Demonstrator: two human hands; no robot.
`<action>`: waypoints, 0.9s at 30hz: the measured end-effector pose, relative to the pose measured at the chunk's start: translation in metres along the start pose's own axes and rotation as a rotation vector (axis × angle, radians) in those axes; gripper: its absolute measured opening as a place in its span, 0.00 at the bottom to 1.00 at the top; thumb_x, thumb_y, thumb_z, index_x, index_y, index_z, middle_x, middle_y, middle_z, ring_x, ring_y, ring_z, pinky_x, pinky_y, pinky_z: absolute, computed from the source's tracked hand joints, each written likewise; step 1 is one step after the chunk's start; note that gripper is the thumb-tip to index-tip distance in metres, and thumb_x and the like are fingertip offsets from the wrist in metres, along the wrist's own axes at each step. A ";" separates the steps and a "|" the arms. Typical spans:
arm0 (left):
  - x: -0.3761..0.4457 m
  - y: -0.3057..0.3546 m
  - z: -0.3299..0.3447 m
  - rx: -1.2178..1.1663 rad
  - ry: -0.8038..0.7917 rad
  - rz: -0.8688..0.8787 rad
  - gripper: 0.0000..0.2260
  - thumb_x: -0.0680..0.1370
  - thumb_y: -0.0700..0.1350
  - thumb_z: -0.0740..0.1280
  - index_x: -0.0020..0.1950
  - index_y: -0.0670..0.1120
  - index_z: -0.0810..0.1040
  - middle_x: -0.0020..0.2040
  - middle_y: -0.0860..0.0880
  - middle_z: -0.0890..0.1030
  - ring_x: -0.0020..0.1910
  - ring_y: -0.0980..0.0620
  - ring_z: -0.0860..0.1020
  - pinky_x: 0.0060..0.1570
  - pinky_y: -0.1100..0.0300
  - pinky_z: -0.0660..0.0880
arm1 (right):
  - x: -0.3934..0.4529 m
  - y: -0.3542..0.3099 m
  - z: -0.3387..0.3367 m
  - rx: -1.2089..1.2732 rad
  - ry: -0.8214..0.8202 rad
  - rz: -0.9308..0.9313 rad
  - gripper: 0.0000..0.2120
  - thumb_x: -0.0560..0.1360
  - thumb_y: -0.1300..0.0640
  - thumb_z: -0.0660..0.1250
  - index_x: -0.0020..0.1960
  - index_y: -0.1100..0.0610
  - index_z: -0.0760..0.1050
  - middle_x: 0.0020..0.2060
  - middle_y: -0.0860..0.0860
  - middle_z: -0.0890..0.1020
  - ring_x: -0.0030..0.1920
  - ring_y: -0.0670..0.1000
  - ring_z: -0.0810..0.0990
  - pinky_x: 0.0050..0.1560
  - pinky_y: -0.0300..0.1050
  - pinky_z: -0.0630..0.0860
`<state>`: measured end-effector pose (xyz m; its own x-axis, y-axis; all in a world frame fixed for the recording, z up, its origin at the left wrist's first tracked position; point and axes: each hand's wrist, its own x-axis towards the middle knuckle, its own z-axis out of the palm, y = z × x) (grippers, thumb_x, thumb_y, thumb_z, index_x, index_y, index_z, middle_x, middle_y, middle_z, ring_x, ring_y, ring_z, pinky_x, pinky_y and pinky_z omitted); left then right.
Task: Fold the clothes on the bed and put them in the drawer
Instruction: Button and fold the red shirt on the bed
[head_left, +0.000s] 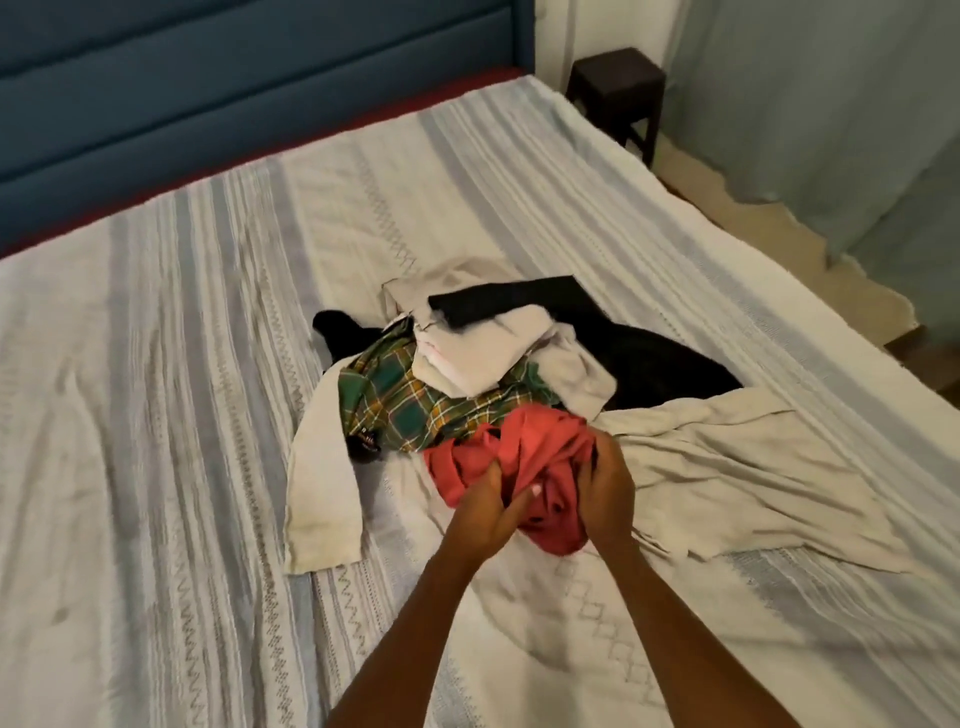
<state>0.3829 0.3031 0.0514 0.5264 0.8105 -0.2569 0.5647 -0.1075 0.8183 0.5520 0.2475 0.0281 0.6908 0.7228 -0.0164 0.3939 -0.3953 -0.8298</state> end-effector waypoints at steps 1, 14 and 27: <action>0.012 0.014 0.002 0.040 0.002 0.014 0.28 0.78 0.64 0.65 0.72 0.50 0.68 0.63 0.54 0.79 0.59 0.55 0.78 0.59 0.61 0.75 | 0.021 -0.006 -0.011 0.008 0.023 -0.020 0.17 0.79 0.57 0.58 0.67 0.56 0.74 0.58 0.54 0.80 0.57 0.57 0.80 0.55 0.48 0.74; 0.090 0.000 0.076 1.060 -0.141 0.228 0.37 0.74 0.68 0.59 0.80 0.55 0.57 0.80 0.41 0.58 0.78 0.35 0.56 0.74 0.32 0.50 | 0.043 0.165 -0.024 -0.638 -0.441 0.083 0.34 0.78 0.30 0.45 0.80 0.42 0.58 0.81 0.48 0.55 0.77 0.61 0.62 0.69 0.73 0.60; 0.168 -0.117 0.142 0.991 -0.213 0.445 0.39 0.82 0.65 0.40 0.71 0.31 0.64 0.72 0.29 0.62 0.76 0.33 0.50 0.67 0.37 0.59 | 0.022 0.252 0.049 -0.688 -0.021 -0.129 0.33 0.81 0.34 0.52 0.81 0.49 0.57 0.81 0.52 0.56 0.80 0.61 0.52 0.75 0.72 0.44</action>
<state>0.4955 0.3700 -0.1606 0.8537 0.4794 -0.2034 0.5064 -0.8553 0.1094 0.6369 0.1913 -0.2086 0.6039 0.7960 0.0418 0.7709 -0.5699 -0.2844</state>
